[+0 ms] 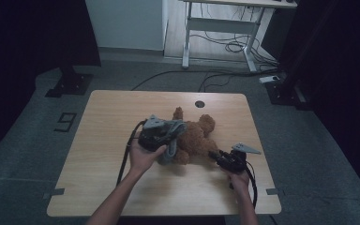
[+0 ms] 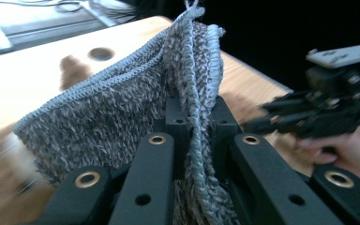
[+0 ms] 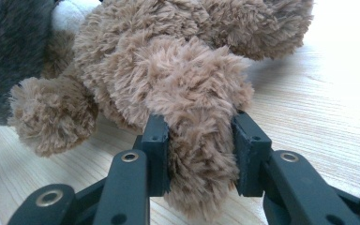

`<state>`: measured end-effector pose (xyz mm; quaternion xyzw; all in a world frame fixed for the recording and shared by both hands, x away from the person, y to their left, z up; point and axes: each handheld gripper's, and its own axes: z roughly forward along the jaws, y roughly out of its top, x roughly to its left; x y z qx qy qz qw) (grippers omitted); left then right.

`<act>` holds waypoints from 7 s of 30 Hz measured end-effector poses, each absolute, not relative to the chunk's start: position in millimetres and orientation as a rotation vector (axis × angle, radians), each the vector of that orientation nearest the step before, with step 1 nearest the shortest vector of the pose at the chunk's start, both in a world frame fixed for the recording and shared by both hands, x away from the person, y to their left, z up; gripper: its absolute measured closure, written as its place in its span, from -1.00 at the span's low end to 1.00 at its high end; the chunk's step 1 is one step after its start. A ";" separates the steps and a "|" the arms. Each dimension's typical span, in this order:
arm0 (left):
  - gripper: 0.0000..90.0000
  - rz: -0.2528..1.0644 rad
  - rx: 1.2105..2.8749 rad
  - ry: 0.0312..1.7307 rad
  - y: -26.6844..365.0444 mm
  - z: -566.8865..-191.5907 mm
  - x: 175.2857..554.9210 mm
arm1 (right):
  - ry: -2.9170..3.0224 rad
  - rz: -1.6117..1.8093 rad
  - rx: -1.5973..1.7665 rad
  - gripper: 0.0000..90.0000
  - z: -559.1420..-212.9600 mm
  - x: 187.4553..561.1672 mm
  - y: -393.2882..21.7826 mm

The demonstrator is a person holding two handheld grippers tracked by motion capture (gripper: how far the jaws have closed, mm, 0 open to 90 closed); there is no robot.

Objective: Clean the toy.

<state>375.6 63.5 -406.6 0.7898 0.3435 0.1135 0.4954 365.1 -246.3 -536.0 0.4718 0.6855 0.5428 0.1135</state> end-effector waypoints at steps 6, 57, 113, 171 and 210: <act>0.83 0.240 1.992 0.775 -0.7 -419.7 386.4 | 2.013 1.596 1.388 0.41 -536.4 365.3 -247.0; 0.81 0.400 1.848 1.056 146.5 -423.6 399.0 | 2.082 1.618 1.363 0.41 -540.8 366.4 -255.2; 0.85 0.149 1.862 1.021 138.9 -477.1 361.0 | 2.200 1.438 1.324 0.35 -548.9 369.0 -176.7; 0.83 0.397 1.886 1.157 173.2 -453.9 380.0 | 2.178 1.535 1.393 0.42 -551.5 365.8 -188.0; 0.83 0.471 1.925 1.235 195.3 -443.2 383.5 | 2.183 1.557 1.400 0.41 -553.5 367.8 -190.9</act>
